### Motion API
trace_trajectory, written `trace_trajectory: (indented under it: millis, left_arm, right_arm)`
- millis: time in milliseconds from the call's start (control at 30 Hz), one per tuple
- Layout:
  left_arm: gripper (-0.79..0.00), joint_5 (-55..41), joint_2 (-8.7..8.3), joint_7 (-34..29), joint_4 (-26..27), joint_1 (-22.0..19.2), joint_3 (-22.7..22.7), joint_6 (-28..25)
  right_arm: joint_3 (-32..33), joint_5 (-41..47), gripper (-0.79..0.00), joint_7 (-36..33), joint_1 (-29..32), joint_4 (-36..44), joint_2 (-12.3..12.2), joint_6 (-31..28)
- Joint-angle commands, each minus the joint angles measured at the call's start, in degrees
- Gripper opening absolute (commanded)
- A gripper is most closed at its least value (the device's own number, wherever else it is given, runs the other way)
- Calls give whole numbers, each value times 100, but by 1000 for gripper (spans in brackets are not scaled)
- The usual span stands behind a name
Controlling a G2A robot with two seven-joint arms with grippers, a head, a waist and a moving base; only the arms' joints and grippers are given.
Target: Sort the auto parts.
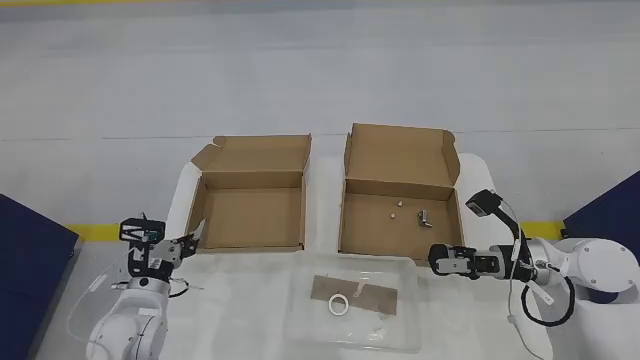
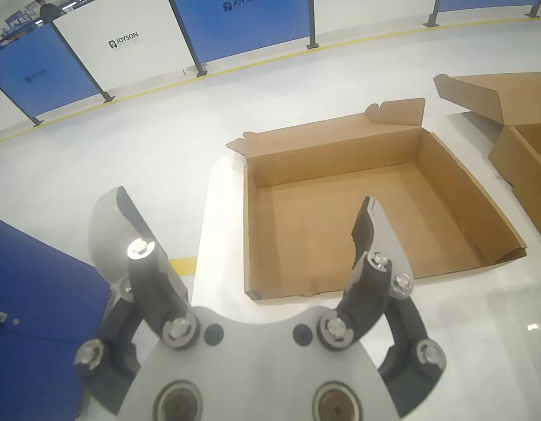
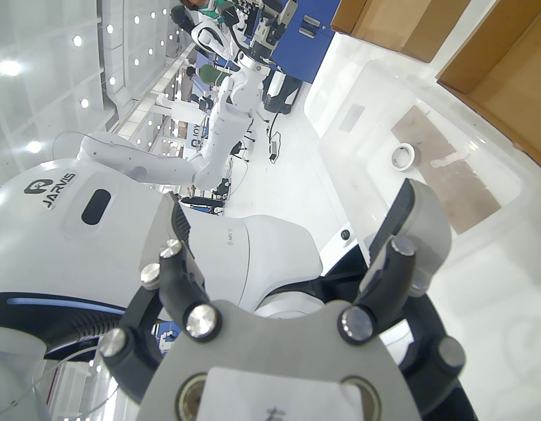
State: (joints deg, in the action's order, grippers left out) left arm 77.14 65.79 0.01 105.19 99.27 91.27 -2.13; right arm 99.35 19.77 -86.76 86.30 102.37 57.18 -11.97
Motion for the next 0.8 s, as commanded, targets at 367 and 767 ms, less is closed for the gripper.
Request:
trace_trajectory:
  millis: [367,767]
  left_arm:
    - [0,461,-79,-667,1032,290,-197,-1411]
    - [0,691,-159,-3373,2741,158,-614,-2665]
  right_arm:
    - [0,0,0,0,0,0,0,0]
    - [0,0,0,0,0,0,0,0]
